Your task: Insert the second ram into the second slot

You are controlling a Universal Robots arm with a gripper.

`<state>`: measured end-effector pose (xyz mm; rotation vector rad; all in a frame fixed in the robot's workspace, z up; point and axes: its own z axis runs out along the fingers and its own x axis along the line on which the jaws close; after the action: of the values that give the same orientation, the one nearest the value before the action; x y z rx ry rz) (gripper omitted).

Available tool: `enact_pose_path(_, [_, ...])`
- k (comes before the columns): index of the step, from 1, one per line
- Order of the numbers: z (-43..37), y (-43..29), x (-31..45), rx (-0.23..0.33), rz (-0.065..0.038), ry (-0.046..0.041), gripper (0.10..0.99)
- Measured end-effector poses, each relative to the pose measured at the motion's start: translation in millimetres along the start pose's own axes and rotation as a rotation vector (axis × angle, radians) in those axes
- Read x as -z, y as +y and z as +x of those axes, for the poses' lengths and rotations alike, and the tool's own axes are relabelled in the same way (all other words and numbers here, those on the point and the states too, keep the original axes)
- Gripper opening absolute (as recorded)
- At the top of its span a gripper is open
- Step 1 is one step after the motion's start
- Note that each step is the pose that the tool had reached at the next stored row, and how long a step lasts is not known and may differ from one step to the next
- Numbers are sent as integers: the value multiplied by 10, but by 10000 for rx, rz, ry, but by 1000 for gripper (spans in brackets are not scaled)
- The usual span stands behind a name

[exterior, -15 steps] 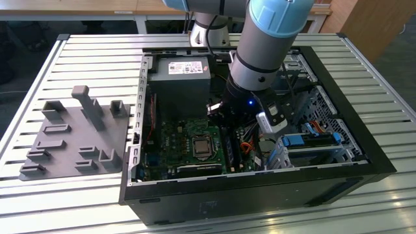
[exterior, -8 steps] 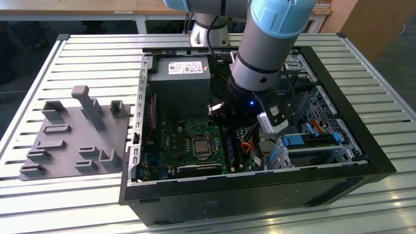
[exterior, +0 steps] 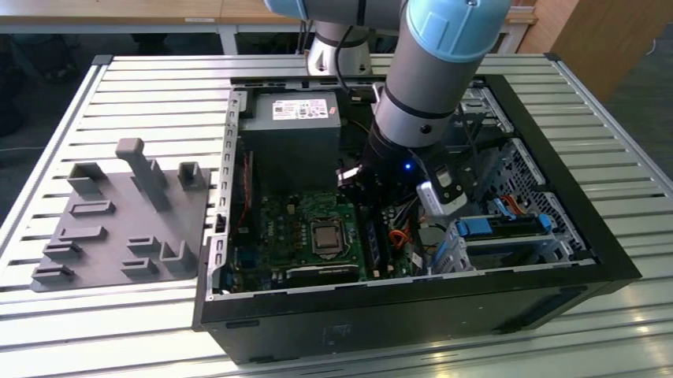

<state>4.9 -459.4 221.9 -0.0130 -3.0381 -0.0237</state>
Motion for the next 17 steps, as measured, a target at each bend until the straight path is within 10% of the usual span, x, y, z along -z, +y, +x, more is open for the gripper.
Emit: enact_pose_path(17, [9, -2, -28, 2, 19, 57, 137])
